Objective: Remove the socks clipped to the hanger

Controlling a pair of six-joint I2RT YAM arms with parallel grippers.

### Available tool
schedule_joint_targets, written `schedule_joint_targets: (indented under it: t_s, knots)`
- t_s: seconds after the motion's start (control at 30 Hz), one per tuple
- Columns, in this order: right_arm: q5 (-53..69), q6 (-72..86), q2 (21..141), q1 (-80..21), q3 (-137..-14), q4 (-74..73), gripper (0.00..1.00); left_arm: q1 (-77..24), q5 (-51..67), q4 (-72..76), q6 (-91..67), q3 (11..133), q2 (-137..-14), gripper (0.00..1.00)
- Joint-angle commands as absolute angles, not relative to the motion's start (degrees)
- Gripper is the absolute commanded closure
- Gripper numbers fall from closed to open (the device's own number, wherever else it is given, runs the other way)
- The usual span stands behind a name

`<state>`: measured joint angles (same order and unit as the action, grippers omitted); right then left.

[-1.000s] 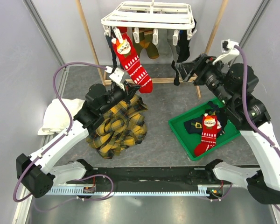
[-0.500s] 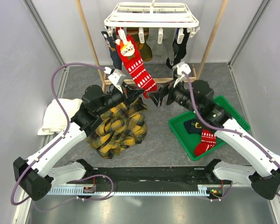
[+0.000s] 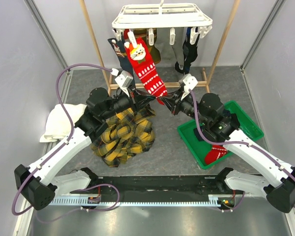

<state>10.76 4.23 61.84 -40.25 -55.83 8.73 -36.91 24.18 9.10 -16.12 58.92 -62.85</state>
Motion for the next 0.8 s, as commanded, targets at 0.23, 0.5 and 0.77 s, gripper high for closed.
schedule_joint_targets:
  t_s: [0.23, 0.5, 0.77]
  knots:
    - [13.09, 6.33, 59.24, -40.34, -51.95, 18.36, 1.0, -35.6, 17.67, -1.48, -16.0, 71.36, -64.07, 0.31]
    - [16.61, 10.63, 57.83, -40.34, -51.59, 20.13, 1.0, -25.68, 23.28, -4.48, -21.0, 81.2, -66.09, 0.29]
    - [19.86, 14.85, 60.2, -40.25, -53.88, 21.09, 1.0, -20.48, 30.05, -2.21, -27.23, 91.05, -73.47, 0.3]
